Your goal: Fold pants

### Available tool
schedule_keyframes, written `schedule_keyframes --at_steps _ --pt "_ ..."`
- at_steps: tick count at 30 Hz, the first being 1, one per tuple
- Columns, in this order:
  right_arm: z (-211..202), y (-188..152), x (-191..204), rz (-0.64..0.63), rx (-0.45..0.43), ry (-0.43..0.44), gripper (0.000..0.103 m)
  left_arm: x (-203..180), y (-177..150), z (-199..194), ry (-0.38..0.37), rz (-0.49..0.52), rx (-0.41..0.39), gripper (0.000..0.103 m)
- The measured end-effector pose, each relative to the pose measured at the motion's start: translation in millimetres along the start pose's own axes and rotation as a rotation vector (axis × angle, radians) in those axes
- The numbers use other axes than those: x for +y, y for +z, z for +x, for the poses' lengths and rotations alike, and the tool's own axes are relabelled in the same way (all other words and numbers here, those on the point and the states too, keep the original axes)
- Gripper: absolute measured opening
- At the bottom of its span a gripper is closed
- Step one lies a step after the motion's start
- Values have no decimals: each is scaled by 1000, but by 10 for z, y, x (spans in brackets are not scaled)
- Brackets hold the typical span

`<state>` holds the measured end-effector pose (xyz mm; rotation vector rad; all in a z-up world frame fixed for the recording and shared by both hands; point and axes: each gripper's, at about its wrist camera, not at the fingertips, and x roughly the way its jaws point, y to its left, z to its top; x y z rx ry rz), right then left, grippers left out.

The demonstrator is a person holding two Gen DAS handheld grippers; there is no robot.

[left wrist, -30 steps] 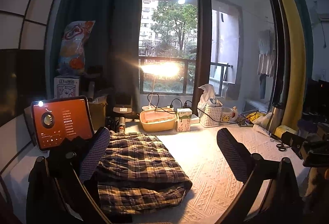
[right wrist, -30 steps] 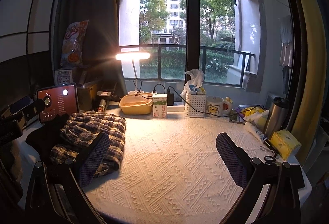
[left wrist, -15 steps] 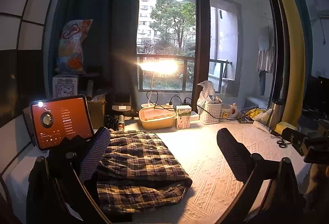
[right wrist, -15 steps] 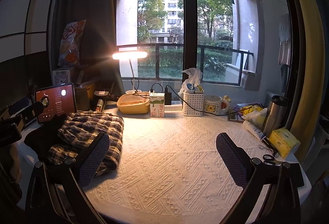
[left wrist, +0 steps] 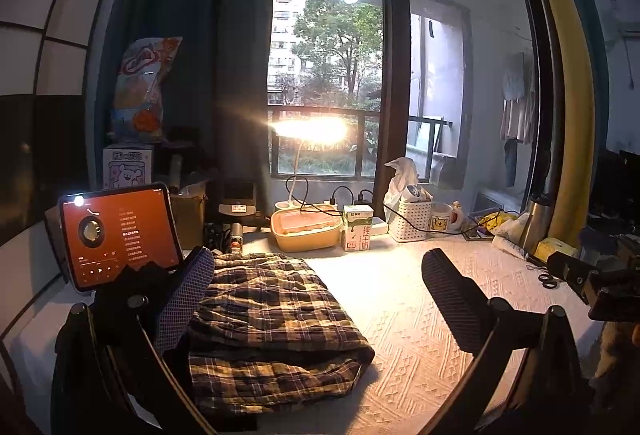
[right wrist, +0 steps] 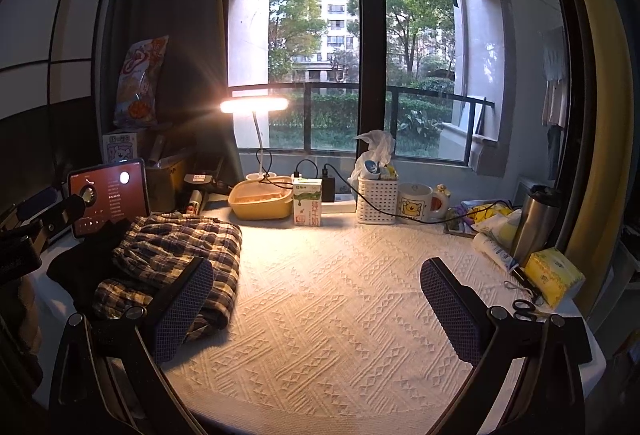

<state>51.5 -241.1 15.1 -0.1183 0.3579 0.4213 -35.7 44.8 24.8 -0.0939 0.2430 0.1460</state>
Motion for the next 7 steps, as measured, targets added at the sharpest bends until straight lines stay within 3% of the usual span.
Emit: schedule_keyframes --at_steps 7 --pt "18 -14 28 -8 8 1 103 -19 -13 -17 6 -3 -9 103"
